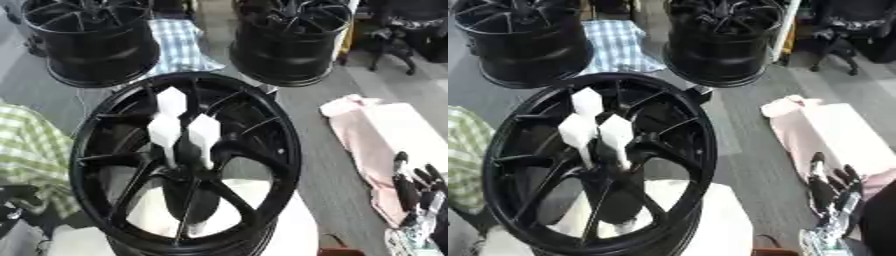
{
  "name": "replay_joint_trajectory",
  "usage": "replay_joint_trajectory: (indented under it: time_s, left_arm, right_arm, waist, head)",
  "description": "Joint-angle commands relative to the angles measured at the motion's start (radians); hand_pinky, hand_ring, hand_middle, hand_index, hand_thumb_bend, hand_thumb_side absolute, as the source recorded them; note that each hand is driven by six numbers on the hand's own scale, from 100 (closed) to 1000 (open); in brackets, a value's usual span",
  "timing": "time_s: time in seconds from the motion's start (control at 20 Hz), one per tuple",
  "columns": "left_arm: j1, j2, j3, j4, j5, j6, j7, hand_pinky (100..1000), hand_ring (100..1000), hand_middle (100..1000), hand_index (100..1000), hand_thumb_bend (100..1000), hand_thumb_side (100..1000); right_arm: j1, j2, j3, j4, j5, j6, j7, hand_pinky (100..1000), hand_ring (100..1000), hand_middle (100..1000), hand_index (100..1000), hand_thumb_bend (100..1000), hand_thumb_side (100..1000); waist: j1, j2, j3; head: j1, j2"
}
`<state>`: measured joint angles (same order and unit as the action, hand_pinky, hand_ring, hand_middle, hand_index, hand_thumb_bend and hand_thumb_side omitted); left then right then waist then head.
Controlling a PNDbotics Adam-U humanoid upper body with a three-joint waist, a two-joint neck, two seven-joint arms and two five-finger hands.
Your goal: Pull the pin out of the wheel hub.
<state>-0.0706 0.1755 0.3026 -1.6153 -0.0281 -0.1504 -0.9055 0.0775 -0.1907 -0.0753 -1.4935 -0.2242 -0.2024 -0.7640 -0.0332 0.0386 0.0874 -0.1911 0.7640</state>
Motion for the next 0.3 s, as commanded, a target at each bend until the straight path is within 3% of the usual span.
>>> replay_joint_trajectory:
  time_s: [0.05,0.3]
  left_arm:
    - [-0.011,0.007,0.004,-0.016,0.002,-0.004,-0.001,537,100,592,785,100,896]
    - [-0.015,0.003,0.001,-0.02,0.003,0.003,-0.001,536,100,591,784,100,896]
  right_arm:
    - [-0.011,0.009,0.051,-0.051,0.058,0.01,0.055,770,741,736,855,396,371]
    - [-0.003,0.028,0.122,-0.107,0.15,0.057,0.157,771,743,741,861,352,344]
  waist:
    - [0.002,-0.002,0.001]
    - [0.0,0.0,0.007]
  head:
    - [0.004,0.004]
    - [0.014,-0.003]
